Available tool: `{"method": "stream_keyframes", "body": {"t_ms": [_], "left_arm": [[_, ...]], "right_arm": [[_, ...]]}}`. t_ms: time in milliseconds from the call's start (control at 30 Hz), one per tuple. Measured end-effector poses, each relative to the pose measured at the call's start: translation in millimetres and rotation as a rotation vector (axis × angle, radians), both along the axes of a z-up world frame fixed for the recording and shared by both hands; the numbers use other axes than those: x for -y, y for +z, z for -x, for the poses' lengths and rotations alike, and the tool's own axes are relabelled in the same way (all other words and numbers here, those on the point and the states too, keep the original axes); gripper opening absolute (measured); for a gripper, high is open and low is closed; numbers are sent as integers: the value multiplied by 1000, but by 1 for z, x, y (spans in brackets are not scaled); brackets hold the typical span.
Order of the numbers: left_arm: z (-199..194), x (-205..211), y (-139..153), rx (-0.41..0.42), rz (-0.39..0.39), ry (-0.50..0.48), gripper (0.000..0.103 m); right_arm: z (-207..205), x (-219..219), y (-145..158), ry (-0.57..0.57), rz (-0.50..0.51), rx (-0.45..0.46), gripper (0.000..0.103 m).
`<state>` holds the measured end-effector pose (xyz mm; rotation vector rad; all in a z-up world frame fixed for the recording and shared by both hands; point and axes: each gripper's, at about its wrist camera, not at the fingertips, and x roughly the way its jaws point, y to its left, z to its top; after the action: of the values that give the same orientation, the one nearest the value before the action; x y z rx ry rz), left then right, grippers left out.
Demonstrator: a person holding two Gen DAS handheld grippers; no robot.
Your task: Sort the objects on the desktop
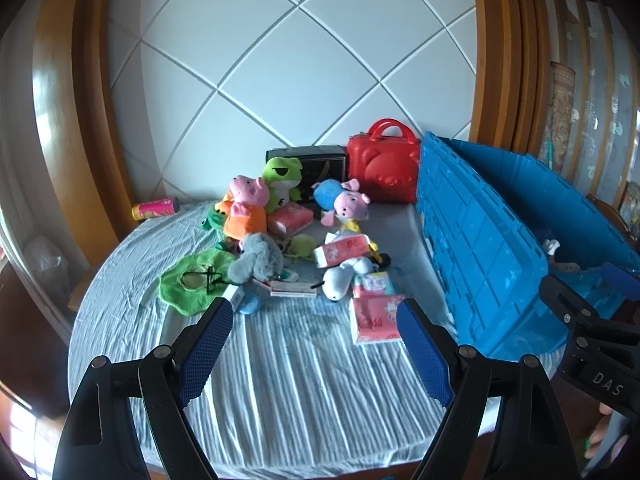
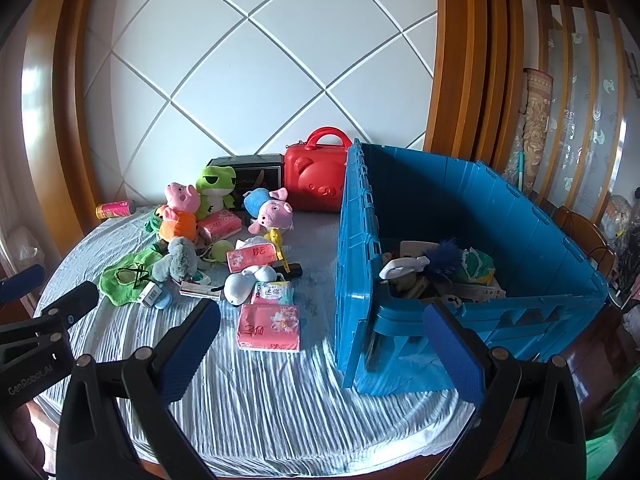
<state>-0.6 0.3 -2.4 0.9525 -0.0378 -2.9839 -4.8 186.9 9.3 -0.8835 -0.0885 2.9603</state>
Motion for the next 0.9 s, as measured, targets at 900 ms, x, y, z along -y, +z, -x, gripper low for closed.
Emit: {"method": "stream_keyframes", "body": {"t_ms": [900], "left_arm": [[7,11,1,22,-1,14,84]], "right_arm": [[0,3,-1,4,-2,2,103]]}}
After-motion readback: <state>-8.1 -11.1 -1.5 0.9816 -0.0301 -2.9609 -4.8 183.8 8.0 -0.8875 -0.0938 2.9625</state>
